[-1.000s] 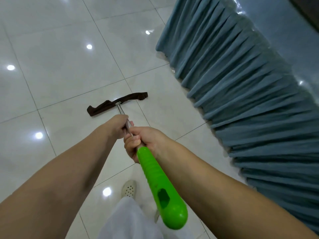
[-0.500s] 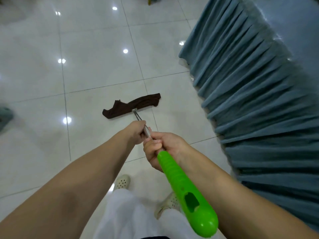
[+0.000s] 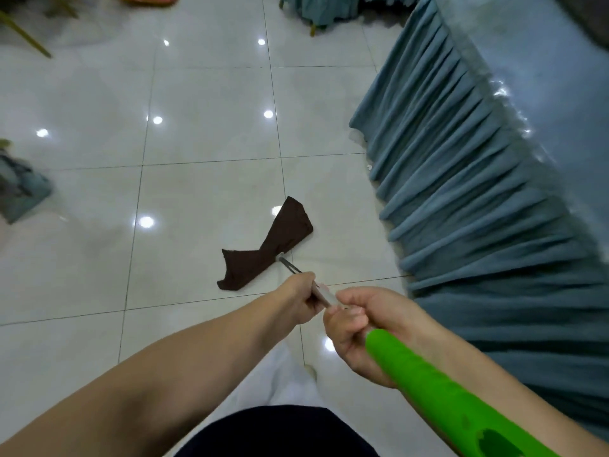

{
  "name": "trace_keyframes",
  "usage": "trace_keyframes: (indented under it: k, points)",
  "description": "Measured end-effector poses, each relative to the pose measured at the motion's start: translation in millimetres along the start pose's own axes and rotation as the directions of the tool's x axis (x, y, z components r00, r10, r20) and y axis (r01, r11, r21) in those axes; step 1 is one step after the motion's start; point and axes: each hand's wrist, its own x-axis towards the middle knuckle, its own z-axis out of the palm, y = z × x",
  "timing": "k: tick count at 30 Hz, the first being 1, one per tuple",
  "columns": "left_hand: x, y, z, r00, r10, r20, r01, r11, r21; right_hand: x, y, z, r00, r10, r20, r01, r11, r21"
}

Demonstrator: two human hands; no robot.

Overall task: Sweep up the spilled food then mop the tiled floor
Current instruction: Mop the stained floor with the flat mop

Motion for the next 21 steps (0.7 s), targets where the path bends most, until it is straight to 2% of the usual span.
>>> trace_keyframes:
  k: [5, 11, 17, 21]
  points:
    - [4, -16, 22, 1.000, -0.012, 0.015, 0.013, 0.998, -0.058, -12, -1, -13, 0.998, -0.031, -0.059, 0.029, 0.999, -0.026]
    - [22, 9, 39, 0.999, 0.000, 0.034, 0.001, 0.999, -0.050, -2, -30, -8, 0.991, -0.102, -0.089, 0.092, 0.990, -0.103]
    - [46, 68, 59, 0.999, 0.040, 0.029, -0.038, 0.998, -0.054, 28, -77, 20, 0.983, -0.173, -0.062, 0.162, 0.975, -0.153]
    - [63, 131, 78, 0.997, 0.065, 0.035, -0.059, 0.988, -0.141, 40, -134, 66, 0.993, -0.106, -0.055, 0.097, 0.984, -0.153]
